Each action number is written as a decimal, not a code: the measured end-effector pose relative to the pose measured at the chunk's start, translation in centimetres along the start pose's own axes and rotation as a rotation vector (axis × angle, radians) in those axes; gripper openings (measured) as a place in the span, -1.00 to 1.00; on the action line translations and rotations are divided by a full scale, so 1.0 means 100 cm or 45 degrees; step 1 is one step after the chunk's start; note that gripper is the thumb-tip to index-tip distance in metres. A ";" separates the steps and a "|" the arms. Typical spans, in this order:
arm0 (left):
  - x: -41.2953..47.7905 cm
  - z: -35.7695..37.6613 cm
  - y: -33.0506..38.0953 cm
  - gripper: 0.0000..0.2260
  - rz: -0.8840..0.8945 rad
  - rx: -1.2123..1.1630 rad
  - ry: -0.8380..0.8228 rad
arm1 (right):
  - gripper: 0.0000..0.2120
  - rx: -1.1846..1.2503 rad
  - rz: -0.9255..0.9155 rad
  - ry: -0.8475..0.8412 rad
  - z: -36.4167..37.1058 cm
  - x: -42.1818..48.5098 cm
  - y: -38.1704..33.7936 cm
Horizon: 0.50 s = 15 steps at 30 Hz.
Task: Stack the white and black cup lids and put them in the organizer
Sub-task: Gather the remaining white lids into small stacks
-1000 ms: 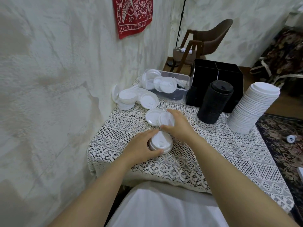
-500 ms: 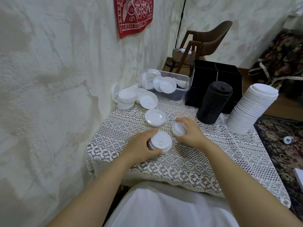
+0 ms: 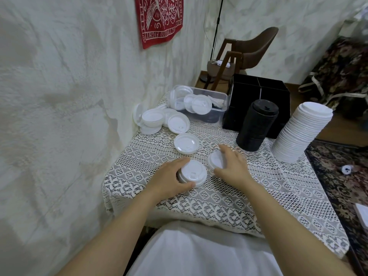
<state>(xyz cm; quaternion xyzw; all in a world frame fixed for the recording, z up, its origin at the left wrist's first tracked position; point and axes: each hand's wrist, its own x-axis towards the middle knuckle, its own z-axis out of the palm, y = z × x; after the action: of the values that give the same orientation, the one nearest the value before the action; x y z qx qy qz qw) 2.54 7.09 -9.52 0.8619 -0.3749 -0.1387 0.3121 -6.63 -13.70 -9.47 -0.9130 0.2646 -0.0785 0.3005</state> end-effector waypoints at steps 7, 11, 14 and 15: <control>0.001 0.000 0.001 -0.24 0.001 0.004 -0.004 | -0.11 -0.195 0.087 0.131 0.004 -0.004 -0.001; 0.001 0.001 -0.001 -0.24 -0.005 -0.003 -0.003 | -0.19 -0.036 0.014 0.026 0.000 -0.007 -0.002; 0.001 0.001 -0.001 -0.24 -0.001 -0.011 -0.003 | -0.13 -0.087 0.027 0.061 0.004 -0.006 0.002; 0.001 0.001 -0.001 -0.24 0.001 -0.008 -0.002 | -0.11 -0.105 0.052 0.084 0.005 -0.005 0.002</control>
<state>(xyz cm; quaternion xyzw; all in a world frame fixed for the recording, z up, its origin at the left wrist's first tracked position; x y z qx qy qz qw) 2.62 7.03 -9.67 0.8607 -0.3748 -0.1404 0.3146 -7.01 -13.33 -9.98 -0.9159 0.2959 -0.0914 0.2554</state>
